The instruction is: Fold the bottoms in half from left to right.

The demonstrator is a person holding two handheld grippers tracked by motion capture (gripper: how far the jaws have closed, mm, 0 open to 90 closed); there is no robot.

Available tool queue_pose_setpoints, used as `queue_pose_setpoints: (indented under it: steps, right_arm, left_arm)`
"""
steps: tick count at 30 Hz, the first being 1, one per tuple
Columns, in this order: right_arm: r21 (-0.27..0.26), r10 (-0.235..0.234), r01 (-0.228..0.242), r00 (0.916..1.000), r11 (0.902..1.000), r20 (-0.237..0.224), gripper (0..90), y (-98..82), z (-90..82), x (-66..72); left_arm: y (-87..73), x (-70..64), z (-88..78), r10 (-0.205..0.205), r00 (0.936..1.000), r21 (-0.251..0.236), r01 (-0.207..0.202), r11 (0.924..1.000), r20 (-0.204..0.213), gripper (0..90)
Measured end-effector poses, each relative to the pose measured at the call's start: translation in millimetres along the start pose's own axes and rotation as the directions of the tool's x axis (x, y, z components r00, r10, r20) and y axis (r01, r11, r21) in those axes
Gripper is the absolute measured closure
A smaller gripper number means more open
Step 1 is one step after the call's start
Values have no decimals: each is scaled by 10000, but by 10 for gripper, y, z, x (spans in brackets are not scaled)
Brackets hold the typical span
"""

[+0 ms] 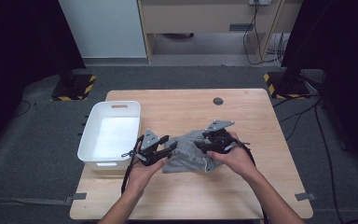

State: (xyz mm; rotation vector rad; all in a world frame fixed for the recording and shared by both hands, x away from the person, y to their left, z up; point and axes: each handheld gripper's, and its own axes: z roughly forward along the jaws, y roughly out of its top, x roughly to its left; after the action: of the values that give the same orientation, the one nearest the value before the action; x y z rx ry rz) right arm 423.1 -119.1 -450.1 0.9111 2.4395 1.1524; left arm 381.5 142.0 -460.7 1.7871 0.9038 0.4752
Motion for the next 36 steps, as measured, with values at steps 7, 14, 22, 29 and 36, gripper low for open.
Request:
queue_pose_setpoints:
  steps: [7, 14, 22, 29, 36]
  right_arm:
    - [164, -169, 171, 9998, 9997, -117, 474, -78, -7, 70]
    - [225, -374, 378, 9991, 9990, -208, 480, -82, -42, 115]
    - [199, -441, 451, 9978, 9988, -488, 490, -88, -68, 159]
    - [-287, -8, -8, 9986, 9996, -536, 439, 21, -177, 94]
    - [-595, 454, -453, 9990, 9972, 5, 452, 212, -150, -104]
  left_arm:
    - [42, 27, 37, -55, 10000, -60, 55, 10000, 5, 531]
    - [36, 44, 180, -107, 9999, 147, 108, 9998, -27, 534]
    - [32, 37, 256, 195, 9998, 347, -198, 9992, 91, 534]
    - [-63, 11, 329, 293, 9989, 923, -326, 9952, 373, 536]
    - [-127, -50, 340, 682, 9968, 1274, -730, 9892, 411, 537]
